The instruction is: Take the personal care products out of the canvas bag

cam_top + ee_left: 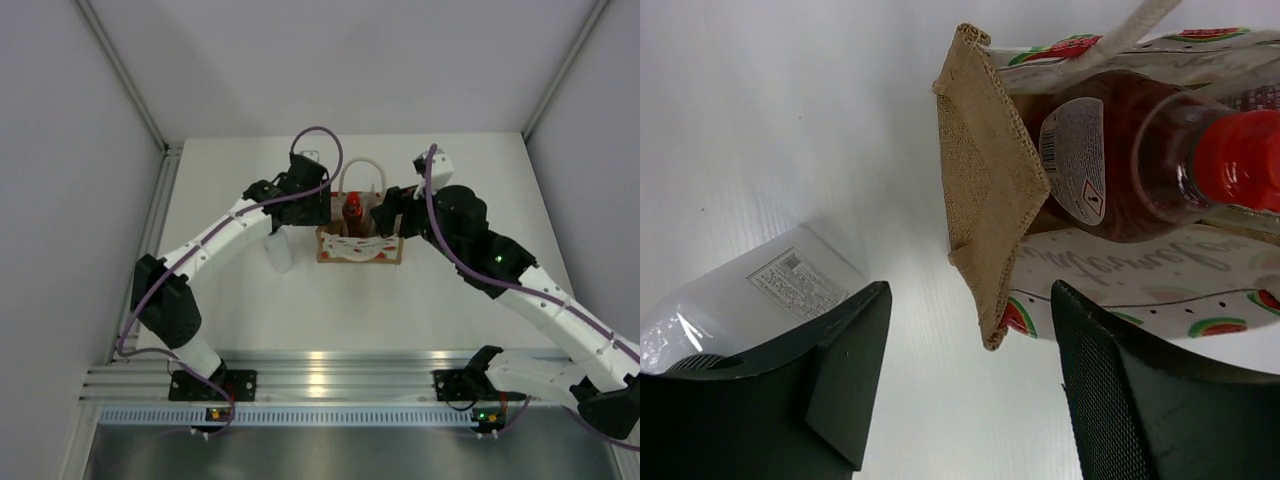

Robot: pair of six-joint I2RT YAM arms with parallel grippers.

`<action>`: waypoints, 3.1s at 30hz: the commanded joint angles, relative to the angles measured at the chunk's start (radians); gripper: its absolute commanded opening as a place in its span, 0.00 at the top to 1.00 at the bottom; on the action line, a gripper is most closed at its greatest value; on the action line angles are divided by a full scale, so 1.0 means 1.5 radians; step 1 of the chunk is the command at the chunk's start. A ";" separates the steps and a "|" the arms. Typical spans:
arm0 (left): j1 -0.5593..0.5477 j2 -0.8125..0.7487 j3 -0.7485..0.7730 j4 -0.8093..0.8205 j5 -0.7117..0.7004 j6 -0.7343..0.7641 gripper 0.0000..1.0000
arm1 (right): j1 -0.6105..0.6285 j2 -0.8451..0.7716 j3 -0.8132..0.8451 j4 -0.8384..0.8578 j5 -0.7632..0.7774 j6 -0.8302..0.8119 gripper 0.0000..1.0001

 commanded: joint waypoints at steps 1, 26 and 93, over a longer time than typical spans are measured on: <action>0.001 0.016 -0.011 0.039 -0.019 -0.013 0.31 | -0.006 0.015 0.027 -0.002 -0.043 0.002 0.28; 0.000 0.006 -0.139 0.152 -0.006 -0.199 0.94 | 0.015 0.387 0.287 -0.112 0.102 0.064 0.34; 0.001 -0.052 -0.200 0.193 -0.035 -0.290 1.00 | 0.019 0.537 0.358 -0.097 0.154 0.116 1.00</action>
